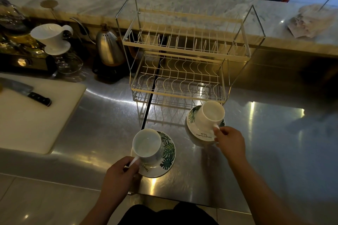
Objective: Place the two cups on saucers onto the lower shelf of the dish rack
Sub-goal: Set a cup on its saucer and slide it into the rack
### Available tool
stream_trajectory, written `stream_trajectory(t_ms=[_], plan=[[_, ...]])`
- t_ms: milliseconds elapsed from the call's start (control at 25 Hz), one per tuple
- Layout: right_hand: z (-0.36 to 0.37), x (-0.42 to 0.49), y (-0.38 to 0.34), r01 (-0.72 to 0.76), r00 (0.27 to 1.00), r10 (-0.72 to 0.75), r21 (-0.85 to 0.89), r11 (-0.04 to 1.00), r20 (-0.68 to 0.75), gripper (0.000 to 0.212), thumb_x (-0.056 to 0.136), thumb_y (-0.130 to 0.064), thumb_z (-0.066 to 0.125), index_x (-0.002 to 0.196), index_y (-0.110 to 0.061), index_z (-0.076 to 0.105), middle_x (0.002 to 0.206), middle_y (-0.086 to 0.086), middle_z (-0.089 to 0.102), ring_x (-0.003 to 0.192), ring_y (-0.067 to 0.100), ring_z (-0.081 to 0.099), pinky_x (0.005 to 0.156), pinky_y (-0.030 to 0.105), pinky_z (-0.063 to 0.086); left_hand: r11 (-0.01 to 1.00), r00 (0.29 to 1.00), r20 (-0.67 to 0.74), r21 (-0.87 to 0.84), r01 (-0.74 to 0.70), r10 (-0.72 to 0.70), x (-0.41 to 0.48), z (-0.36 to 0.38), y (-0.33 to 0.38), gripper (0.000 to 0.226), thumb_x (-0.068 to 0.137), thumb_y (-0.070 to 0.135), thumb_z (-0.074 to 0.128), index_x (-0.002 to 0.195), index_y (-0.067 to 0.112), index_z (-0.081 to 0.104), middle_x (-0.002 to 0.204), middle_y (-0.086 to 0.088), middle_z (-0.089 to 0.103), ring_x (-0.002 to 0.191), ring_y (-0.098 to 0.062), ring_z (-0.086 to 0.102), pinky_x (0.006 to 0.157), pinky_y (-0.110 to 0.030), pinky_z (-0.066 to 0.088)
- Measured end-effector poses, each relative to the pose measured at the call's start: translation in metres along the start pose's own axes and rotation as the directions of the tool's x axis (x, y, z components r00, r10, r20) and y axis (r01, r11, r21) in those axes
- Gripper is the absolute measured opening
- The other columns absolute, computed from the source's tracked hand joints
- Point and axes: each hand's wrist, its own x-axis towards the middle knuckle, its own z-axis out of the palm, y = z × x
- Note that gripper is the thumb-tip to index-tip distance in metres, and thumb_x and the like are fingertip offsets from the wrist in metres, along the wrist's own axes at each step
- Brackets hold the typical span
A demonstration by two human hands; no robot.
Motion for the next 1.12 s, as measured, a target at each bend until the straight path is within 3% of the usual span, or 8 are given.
stream_trajectory(t_ms=[280, 440, 640, 760, 840, 960, 1040, 1120], plan=[[-0.001, -0.004, 0.001, -0.013, 0.999, 0.01, 0.075, 0.997, 0.038, 0.022, 0.093, -0.036, 0.063, 0.108, -0.022, 0.07, 0.103, 0.001, 0.072, 0.094, 0.026, 0.072, 0.085, 0.055, 0.06, 1.0, 1.0, -0.029, -0.027, 0.001, -0.002, -0.005, 0.002, -0.007, 0.012, 0.092, 0.025, 0.068, 0.093, 0.037, 0.069, 0.094, -0.005, 0.071, 0.073, -0.02, 0.071, 0.06, -0.038, 0.054], [-0.002, -0.008, 0.0, -0.021, 0.999, 0.018, 0.095, 0.995, 0.035, 0.016, 0.091, -0.035, 0.065, 0.104, -0.03, 0.06, 0.104, -0.003, 0.064, 0.099, 0.028, 0.07, 0.085, 0.056, 0.059, 1.0, 1.0, -0.023, -0.023, -0.011, 0.01, -0.005, 0.002, -0.01, 0.017, 0.091, 0.025, 0.067, 0.103, 0.036, 0.068, 0.098, -0.004, 0.073, 0.083, -0.023, 0.072, 0.068, -0.047, 0.056], [0.0, -0.023, -0.004, 0.139, 0.98, -0.141, -0.028, 0.99, -0.137, 0.029, 0.09, -0.03, 0.066, 0.118, -0.023, 0.063, 0.103, -0.002, 0.061, 0.091, 0.021, 0.066, 0.078, 0.048, 0.061, 0.997, 1.0, -0.019, -0.081, -0.003, 0.001, -0.006, -0.004, -0.016, 0.032, 0.086, 0.015, 0.07, 0.105, 0.041, 0.065, 0.102, 0.004, 0.071, 0.085, -0.023, 0.072, 0.067, -0.043, 0.059], [0.016, -0.036, -0.013, 0.209, 0.978, -0.209, -0.045, 0.977, 0.017, 0.022, 0.091, -0.031, 0.064, 0.112, -0.024, 0.068, 0.086, -0.012, 0.065, 0.078, 0.011, 0.067, 0.074, 0.037, 0.06, 0.99, 0.991, -0.107, -0.124, 0.07, -0.084, 0.002, -0.008, -0.024, 0.035, 0.085, 0.002, 0.064, 0.091, 0.036, 0.067, 0.089, -0.002, 0.071, 0.079, -0.028, 0.072, 0.059, -0.04, 0.06], [0.037, -0.046, -0.017, 0.181, 0.964, -0.162, -0.072, 0.981, 0.21, 0.022, 0.093, -0.035, 0.063, 0.111, -0.023, 0.069, 0.091, -0.008, 0.071, 0.08, 0.015, 0.07, 0.08, 0.041, 0.061, 0.989, 0.978, -0.158, -0.08, 0.124, -0.135, 0.012, -0.011, -0.03, 0.026, 0.085, 0.006, 0.062, 0.087, 0.031, 0.069, 0.087, -0.004, 0.073, 0.081, -0.028, 0.07, 0.067, -0.044, 0.06], [0.069, -0.055, -0.018, 0.093, 0.922, -0.04, -0.12, 0.988, 0.385, 0.027, 0.092, -0.035, 0.065, 0.112, -0.018, 0.069, 0.1, 0.005, 0.075, 0.087, 0.024, 0.073, 0.086, 0.048, 0.061, 0.99, 0.985, -0.121, 0.054, 0.133, -0.126, 0.027, -0.012, -0.03, 0.02, 0.091, 0.018, 0.06, 0.106, 0.021, 0.073, 0.103, -0.006, 0.074, 0.09, -0.024, 0.069, 0.084, -0.046, 0.058], [0.084, -0.059, -0.018, 0.05, 0.899, 0.018, -0.144, 0.988, 0.438, 0.024, 0.091, -0.034, 0.064, 0.108, -0.018, 0.068, 0.097, 0.01, 0.076, 0.089, 0.028, 0.074, 0.086, 0.049, 0.061, 0.988, 0.991, -0.101, 0.111, 0.104, -0.093, 0.038, -0.011, -0.027, 0.028, 0.094, 0.022, 0.06, 0.118, 0.014, 0.072, 0.108, -0.007, 0.074, 0.092, -0.022, 0.067, 0.086, -0.041, 0.056], [0.093, -0.061, -0.018, 0.046, 0.895, 0.041, -0.184, 0.982, 0.444, 0.01, 0.091, -0.033, 0.064, 0.094, -0.023, 0.065, 0.091, 0.009, 0.076, 0.084, 0.028, 0.074, 0.083, 0.048, 0.062, 0.991, 0.994, -0.058, 0.092, 0.096, -0.091, 0.049, -0.01, -0.023, 0.026, 0.094, 0.021, 0.062, 0.113, 0.01, 0.075, 0.101, -0.008, 0.074, 0.088, -0.021, 0.069, 0.083, -0.042, 0.058]])
